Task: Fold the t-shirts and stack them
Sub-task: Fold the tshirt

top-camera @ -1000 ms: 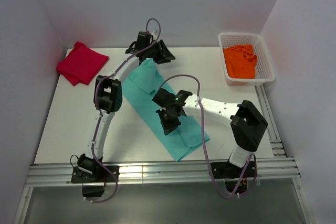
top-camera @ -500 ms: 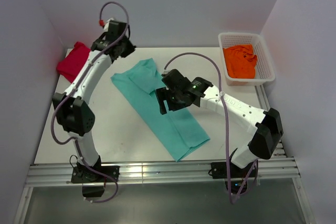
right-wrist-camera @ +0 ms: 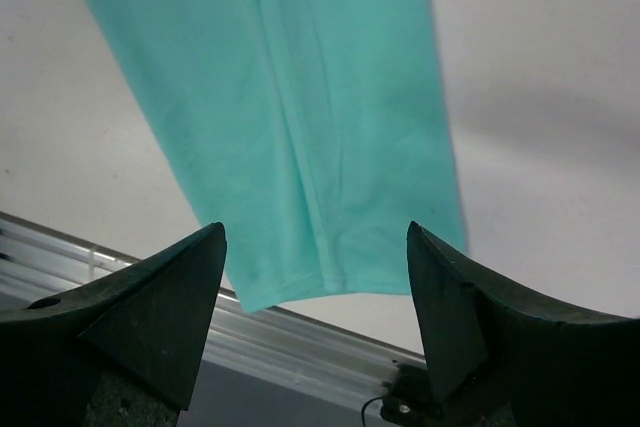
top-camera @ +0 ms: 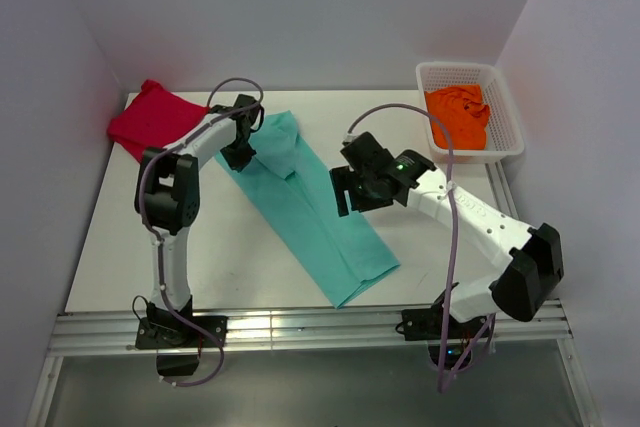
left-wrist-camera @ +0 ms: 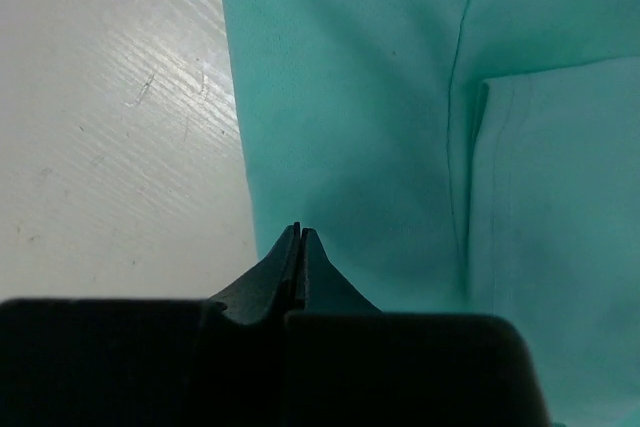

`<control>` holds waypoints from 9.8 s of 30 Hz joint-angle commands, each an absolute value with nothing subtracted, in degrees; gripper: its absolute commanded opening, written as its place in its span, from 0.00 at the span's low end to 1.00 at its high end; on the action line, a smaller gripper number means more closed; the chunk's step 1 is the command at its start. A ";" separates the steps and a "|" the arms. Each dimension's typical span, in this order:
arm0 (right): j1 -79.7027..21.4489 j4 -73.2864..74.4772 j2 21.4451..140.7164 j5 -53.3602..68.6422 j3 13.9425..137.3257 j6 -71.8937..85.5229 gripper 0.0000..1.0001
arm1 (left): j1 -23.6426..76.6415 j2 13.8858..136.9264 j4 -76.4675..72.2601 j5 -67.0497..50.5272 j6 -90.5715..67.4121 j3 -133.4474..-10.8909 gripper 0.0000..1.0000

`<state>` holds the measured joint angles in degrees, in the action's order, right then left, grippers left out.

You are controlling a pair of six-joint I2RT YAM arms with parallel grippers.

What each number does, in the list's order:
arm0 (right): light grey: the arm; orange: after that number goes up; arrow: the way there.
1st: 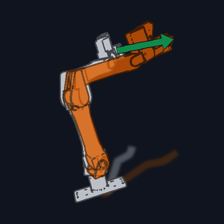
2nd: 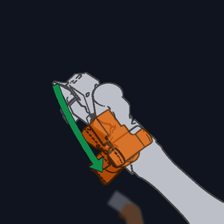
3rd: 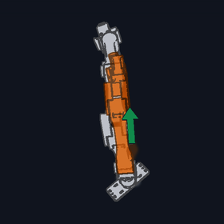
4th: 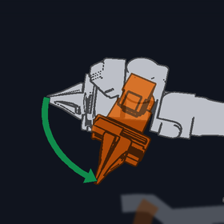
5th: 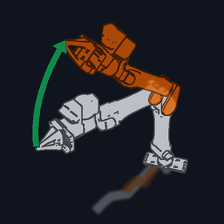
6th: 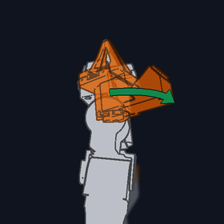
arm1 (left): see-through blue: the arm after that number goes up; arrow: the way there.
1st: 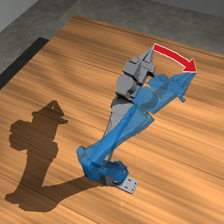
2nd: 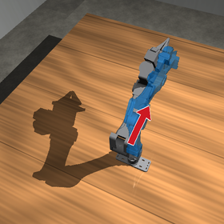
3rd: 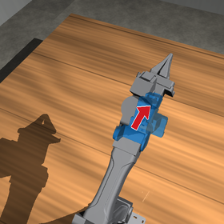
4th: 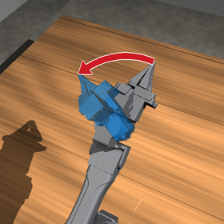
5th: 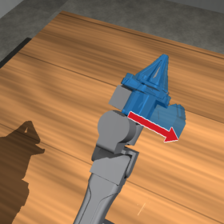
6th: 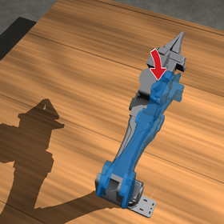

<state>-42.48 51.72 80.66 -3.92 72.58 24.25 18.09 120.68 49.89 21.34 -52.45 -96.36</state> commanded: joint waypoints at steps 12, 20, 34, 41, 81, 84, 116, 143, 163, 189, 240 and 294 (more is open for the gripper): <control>-32.79 57.13 77.43 -7.03 71.28 23.38 0.79 | 18.10 146.30 55.28 16.10 -49.67 -125.22 0.00; -31.55 56.16 79.36 -5.89 71.46 24.34 0.78 | 22.23 149.78 36.50 -5.44 -37.01 -136.86 0.31; -31.55 49.93 73.84 -4.39 67.77 26.63 0.79 | 18.98 119.99 35.76 8.43 -38.31 -130.18 0.95; -31.55 47.03 67.25 -2.38 63.47 31.10 0.82 | 24.16 100.06 47.72 11.34 -49.37 -96.67 0.84; -31.64 42.18 43.59 4.40 29.62 52.38 0.78 | 68.55 83.32 38.41 16.70 -89.12 -45.97 0.61; -31.64 42.36 43.16 4.22 29.18 52.73 0.78 | 68.55 82.09 37.10 18.19 -88.68 -46.14 0.60; -31.82 27.34 53.61 6.85 20.83 53.26 0.60 | 68.47 90.44 32.17 16.61 -85.34 -47.20 0.20; -33.22 33.65 44.48 8.44 16.17 54.84 0.00 | 68.82 79.74 40.77 17.40 -88.85 -41.49 0.00; -34.28 50.10 49.30 7.74 43.66 55.28 0.00 | 70.58 65.65 60.64 24.25 -90.45 -55.10 0.00; -30.68 48.16 84.10 3.87 69.77 42.54 0.00 | 37.45 84.62 46.85 12.22 -56.70 -72.40 0.00; -32.52 16.00 91.41 13.80 47.03 48.69 0.60 | 23.73 90.97 27.42 -2.46 -50.89 -55.55 0.94; -33.57 13.71 96.24 8.88 41.13 47.64 0.20 | 26.98 88.51 28.04 -0.26 -53.87 -52.83 0.82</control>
